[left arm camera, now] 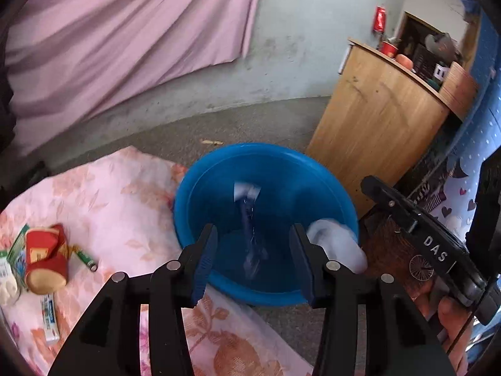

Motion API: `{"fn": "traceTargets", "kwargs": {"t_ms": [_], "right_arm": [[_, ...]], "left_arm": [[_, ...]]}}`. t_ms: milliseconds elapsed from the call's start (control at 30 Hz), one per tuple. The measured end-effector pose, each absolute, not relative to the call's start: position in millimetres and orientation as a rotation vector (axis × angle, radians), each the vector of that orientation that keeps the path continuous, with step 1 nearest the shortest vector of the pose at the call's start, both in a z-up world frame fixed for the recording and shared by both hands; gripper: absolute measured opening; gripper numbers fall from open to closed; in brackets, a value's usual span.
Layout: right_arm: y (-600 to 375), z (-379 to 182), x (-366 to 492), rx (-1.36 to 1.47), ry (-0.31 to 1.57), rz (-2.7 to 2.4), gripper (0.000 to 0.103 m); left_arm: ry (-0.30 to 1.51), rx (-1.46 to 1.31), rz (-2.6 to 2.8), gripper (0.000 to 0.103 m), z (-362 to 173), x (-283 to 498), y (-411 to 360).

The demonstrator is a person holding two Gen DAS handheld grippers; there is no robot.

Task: Collect trash
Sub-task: 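Open the left tool over the basin while the right tool releases the mask, then move both tools back over the table toward the remaining items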

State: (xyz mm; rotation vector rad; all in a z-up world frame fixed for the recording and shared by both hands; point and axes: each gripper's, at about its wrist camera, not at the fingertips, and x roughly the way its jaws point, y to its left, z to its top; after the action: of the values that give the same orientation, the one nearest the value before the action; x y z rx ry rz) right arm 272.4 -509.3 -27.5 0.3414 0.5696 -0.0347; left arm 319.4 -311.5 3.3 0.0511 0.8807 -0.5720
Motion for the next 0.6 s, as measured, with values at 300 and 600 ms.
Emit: {"fn": "traceTargets", "kwargs": {"t_ms": [300,600], "right_arm": [[-491,-7,266,0.309,0.476,0.004,0.072],[-439,25,241,0.225,0.287,0.149,0.103]], "left_arm": [[0.775,-0.028,-0.485,0.057,16,299,-261],[0.514,-0.153,-0.345,0.099,51,261,-183]]}}
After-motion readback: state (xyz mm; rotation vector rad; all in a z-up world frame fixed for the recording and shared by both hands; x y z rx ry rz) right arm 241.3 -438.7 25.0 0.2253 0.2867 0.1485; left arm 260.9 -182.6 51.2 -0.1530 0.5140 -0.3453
